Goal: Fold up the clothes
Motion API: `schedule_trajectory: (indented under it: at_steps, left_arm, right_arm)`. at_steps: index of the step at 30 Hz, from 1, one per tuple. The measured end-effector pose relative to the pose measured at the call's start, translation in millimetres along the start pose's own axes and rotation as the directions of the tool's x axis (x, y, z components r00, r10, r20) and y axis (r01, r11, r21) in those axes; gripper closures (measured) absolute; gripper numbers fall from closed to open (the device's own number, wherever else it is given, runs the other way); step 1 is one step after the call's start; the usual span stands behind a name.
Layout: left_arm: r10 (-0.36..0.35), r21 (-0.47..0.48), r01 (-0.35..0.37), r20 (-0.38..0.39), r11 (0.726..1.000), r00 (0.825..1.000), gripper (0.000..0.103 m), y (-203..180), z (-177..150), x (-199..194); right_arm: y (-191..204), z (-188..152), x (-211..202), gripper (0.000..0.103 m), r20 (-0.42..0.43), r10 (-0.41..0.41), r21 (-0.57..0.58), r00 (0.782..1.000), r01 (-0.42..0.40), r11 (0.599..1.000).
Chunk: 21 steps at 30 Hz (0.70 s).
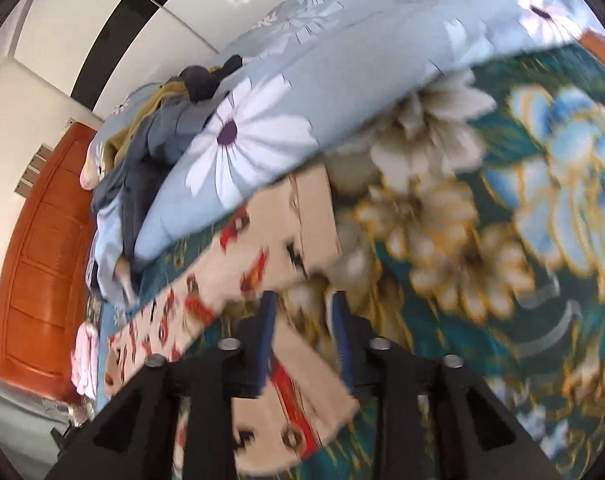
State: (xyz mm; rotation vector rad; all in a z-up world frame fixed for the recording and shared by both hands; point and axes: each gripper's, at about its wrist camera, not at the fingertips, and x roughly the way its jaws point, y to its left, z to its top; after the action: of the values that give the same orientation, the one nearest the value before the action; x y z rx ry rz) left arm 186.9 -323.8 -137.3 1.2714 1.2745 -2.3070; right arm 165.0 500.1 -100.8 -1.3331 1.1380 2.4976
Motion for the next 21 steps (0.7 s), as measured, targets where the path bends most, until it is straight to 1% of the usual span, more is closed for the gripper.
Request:
schedule_trajectory:
  at_steps: [2,4,7,8,9,12,13,15,17,18,19,20,21]
  left_arm:
    - [-0.003,0.01,0.003,-0.032,1.0,0.999,0.045,0,-7,12]
    - [-0.009,0.021,0.011,-0.06,1.0,0.998,0.045,-1,-13,25]
    - [-0.003,0.029,0.004,-0.04,1.0,0.999,0.045,-6,-22,35]
    - [-0.004,0.04,0.005,-0.022,0.999,1.0,0.046,-9,-23,34]
    - [-0.027,0.048,0.028,-0.015,0.998,1.0,0.046,-11,-24,34]
    - [-0.059,-0.009,0.058,-0.031,0.998,0.998,0.047,-10,-25,39]
    - [-0.063,-0.03,0.062,-0.034,0.998,0.997,0.049,-9,-26,41]
    - [-0.056,-0.054,0.055,-0.022,0.997,0.998,0.06,-9,-27,43]
    - [-0.063,-0.097,0.061,-0.022,0.993,0.998,0.085,-6,-28,47]
    - [-0.074,-0.128,0.07,-0.028,0.989,0.997,0.093,-3,-29,49]
    - [-0.069,-0.147,0.065,-0.02,0.987,0.997,0.098,-2,-29,49]
    - [-0.063,-0.165,0.06,-0.013,0.984,0.998,0.099,-2,-29,49]
    - [-0.063,-0.161,0.064,0.01,0.985,0.998,0.1,-5,-28,45]
  right_arm:
    - [-14,-26,-10,0.065,-0.018,0.024,0.03,1.0,-0.024,0.999]
    - [-25,-47,-10,0.065,-0.029,0.053,0.075,0.998,-0.051,0.996]
    - [-41,-77,-10,0.065,-0.042,0.098,0.142,0.994,-0.091,0.986]
    - [-42,-84,-6,0.065,-0.041,0.121,0.161,0.992,-0.113,0.98]
    - [-43,-90,-2,0.065,-0.039,0.145,0.18,0.989,-0.135,0.974]
    - [-42,-96,9,0.065,-0.003,0.222,0.238,0.975,-0.215,0.947]
    - [-41,-96,15,0.065,0.007,0.241,0.262,0.97,-0.234,0.936]
    - [-38,-96,23,0.065,0.031,0.264,0.3,0.964,-0.261,0.917]
    - [-34,-94,27,0.065,0.057,0.272,0.32,0.961,-0.276,0.906]
    - [-31,-94,28,0.065,0.063,0.271,0.325,0.96,-0.277,0.904]
    - [-28,-93,30,0.068,0.068,0.27,0.33,0.961,-0.277,0.903]
    - [-26,-93,31,0.081,0.072,0.268,0.334,0.961,-0.277,0.901]
    - [-21,-92,31,0.096,0.073,0.265,0.334,0.961,-0.274,0.902]
